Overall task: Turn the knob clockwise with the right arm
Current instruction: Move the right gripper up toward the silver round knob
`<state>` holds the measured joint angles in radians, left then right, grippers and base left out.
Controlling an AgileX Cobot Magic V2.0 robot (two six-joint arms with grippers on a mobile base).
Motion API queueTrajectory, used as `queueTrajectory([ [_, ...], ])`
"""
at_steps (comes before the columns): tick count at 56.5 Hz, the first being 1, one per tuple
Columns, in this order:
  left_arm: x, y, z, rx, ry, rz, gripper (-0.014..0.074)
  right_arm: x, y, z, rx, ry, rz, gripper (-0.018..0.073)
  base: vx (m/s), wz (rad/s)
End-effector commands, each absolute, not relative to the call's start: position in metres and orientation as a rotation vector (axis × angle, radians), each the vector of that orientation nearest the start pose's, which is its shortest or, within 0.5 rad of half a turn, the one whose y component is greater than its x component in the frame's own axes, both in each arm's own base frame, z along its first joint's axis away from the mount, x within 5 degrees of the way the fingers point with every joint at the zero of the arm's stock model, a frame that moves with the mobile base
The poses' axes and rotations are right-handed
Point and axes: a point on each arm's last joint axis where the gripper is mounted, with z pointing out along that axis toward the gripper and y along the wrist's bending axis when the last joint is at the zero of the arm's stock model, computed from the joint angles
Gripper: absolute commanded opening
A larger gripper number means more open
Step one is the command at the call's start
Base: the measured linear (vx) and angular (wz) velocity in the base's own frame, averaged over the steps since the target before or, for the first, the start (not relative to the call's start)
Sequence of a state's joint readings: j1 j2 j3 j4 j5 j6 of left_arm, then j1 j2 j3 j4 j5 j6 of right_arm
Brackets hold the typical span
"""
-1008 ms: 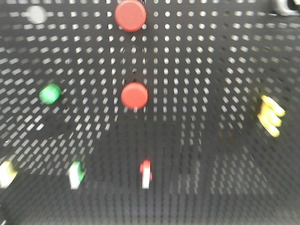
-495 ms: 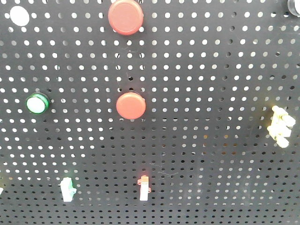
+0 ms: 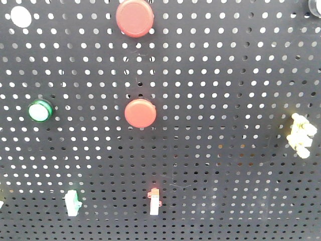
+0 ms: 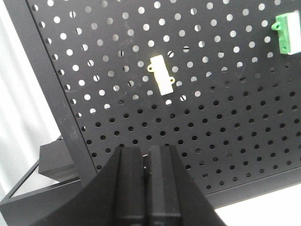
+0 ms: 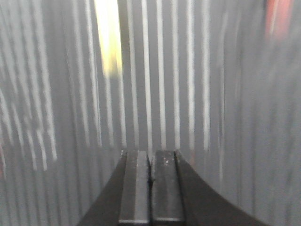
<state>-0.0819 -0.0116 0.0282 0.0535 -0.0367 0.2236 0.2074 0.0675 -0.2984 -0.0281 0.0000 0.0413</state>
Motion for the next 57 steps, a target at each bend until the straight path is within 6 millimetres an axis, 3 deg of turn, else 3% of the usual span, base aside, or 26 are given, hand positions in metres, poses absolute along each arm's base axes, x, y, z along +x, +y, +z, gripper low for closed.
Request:
queueTrajectory([
  [1,0.055,-0.005,0.204,0.254,1.382,0.144,-0.0006,0.034,0.007,0.381,-0.155,1.131,0.127,-0.0008,0.00,0.00],
  [8,0.055,-0.005,0.204,0.254,1.382,0.144,-0.0006,0.050,0.010,0.454,-0.167,1.127,0.096,-0.0008,0.00,0.00],
  [13,0.055,-0.005,0.204,0.254,1.382,0.144,-0.0006,0.063,0.013,0.493,-0.145,1.136,0.129,-0.0008,0.00,0.00],
  [24,0.055,-0.005,0.204,0.254,1.382,0.144,-0.0006,0.091,0.020,0.532,-0.087,1.171,0.260,-0.0008,0.00,0.00],
  [30,0.055,-0.005,0.204,0.254,1.382,0.144,-0.0006,0.102,0.023,0.533,-0.109,1.226,0.245,-0.0008,0.00,0.00],
  [41,0.055,-0.005,0.204,0.254,1.382,0.144,-0.0006,0.121,0.029,0.523,-0.377,1.352,-0.035,-0.0007,0.00,0.00],
  [57,0.055,-0.005,0.204,0.254,1.382,0.144,-0.0006,0.125,0.037,0.524,-0.621,1.255,-0.231,0.0094,0.00,0.00],
])
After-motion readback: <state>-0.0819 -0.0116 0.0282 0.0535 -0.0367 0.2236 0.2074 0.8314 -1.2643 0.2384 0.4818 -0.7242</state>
